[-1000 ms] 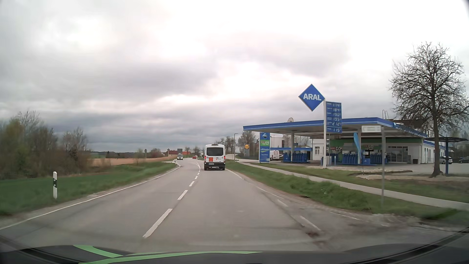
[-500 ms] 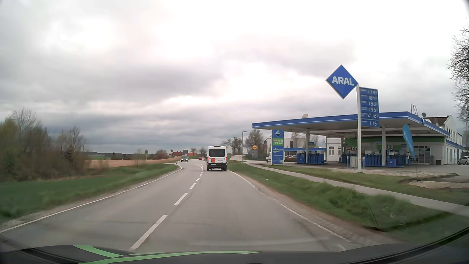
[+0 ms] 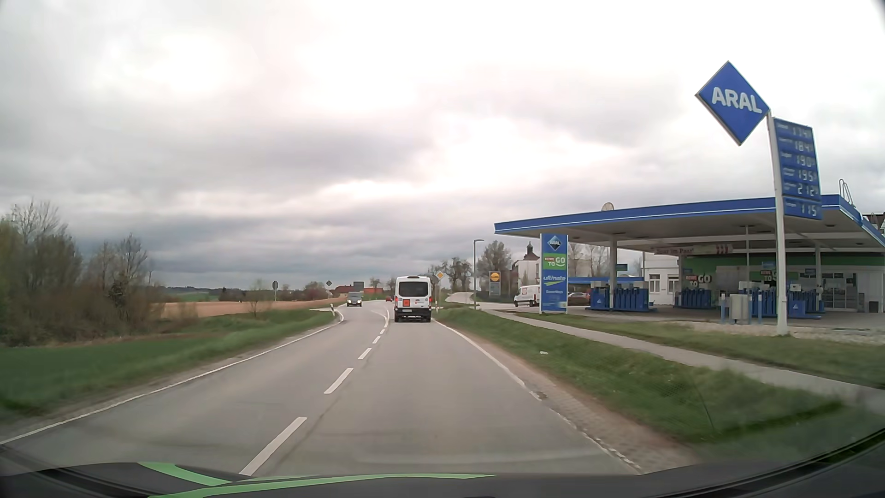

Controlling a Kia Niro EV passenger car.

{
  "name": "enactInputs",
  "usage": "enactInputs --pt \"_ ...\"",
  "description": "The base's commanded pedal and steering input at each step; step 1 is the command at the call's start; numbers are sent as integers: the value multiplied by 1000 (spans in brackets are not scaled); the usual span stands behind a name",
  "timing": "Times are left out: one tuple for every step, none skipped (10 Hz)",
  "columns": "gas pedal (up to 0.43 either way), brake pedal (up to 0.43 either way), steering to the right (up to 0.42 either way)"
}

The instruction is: Follow the waypoints while adhering to traffic rules and regulations

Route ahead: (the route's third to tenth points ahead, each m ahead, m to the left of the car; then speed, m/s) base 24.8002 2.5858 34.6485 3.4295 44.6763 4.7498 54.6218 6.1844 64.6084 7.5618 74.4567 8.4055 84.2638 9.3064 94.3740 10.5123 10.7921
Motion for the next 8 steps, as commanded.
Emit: enactInputs --pt "110 0 -15" --pt "110 0 -14" --pt "110 0 -14" --pt "110 0 -14" --pt "118 0 -14" --pt "118 0 -14" --pt "118 0 -13" --pt "118 0 -11"
